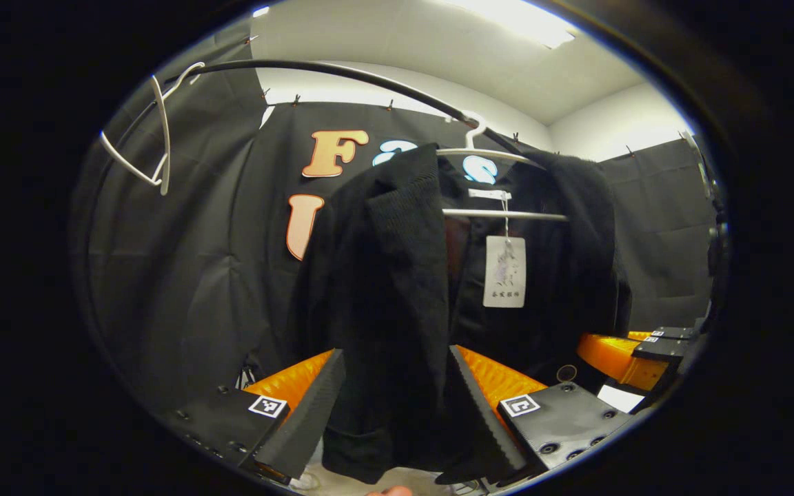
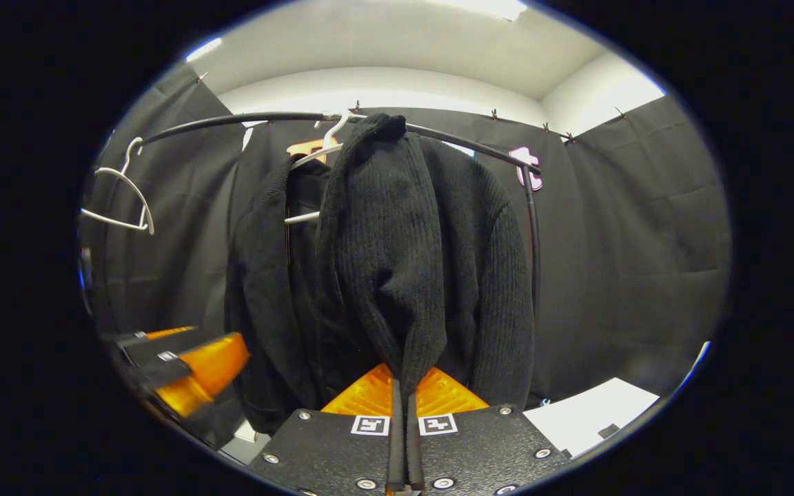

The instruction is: Grasp the clothes on the hanger with both hands and then place them into the laundry hamper below.

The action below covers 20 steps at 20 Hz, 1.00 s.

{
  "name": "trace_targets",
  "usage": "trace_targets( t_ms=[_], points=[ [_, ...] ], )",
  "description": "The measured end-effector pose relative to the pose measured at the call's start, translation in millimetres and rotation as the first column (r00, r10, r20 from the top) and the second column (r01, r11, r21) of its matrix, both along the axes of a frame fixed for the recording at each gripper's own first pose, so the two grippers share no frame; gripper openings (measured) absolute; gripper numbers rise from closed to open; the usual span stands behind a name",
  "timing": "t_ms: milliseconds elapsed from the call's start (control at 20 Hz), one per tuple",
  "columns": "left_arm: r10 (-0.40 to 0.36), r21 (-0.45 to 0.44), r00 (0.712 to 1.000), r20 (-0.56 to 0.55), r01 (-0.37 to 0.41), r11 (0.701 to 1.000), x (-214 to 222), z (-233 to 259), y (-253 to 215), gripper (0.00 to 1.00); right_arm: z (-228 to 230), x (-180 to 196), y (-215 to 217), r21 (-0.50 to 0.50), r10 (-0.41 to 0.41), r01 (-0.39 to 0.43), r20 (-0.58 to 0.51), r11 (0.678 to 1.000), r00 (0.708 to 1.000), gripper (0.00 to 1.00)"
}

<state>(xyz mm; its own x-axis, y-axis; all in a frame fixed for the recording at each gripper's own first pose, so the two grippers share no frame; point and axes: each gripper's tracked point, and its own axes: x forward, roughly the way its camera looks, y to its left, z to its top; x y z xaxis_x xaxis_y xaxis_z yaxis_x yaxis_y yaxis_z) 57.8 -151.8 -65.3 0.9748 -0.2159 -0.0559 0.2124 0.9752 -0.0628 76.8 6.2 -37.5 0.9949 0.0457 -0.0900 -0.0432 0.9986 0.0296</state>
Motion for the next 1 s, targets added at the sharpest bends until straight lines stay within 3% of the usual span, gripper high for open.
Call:
trace_targets(
  t_ms=[200,300,400,550,650,800,950,1000],
  points=[
    [0.018,0.093,0.997,0.074,-0.025,0.995,39,-5,-21,0.93,2,2,-4,-0.012,0.003,-0.003,0.007,1.0,1.0,0.01],
    [0.034,0.119,0.995,0.093,-0.045,0.992,58,-12,-20,0.97,4,3,-3,-0.006,-0.011,0.011,0.008,1.0,1.0,0.02],
    [0.085,0.126,0.993,0.087,-0.096,0.987,75,-21,-6,0.93,7,4,-5,0.015,-0.033,0.033,0.016,0.999,0.999,0.02],
    [0.13,0.126,0.989,0.074,-0.139,0.982,94,-30,16,1.0,9,6,-8,0.005,-0.063,0.063,0.02,0.998,0.998,0.02],
    [0.169,0.162,0.982,0.08,-0.18,0.97,102,-31,35,0.96,7,7,-10,-0.006,-0.063,0.063,0.011,0.998,0.998,0.02],
    [0.198,0.241,0.977,0.083,-0.213,0.947,113,-28,60,0.62,9,5,-14,-0.019,-0.063,0.063,0.016,0.998,0.998,0.02],
    [0.168,0.207,0.985,0.038,-0.173,0.963,109,-26,62,0.28,14,6,-18,-0.028,-0.059,0.06,0.036,0.998,0.998,0.0],
    [0.148,0.185,0.989,0.018,-0.149,0.971,106,-24,61,0.17,22,7,-15,-0.02,-0.039,0.04,0.06,0.999,0.997,0.1]
  ],
)
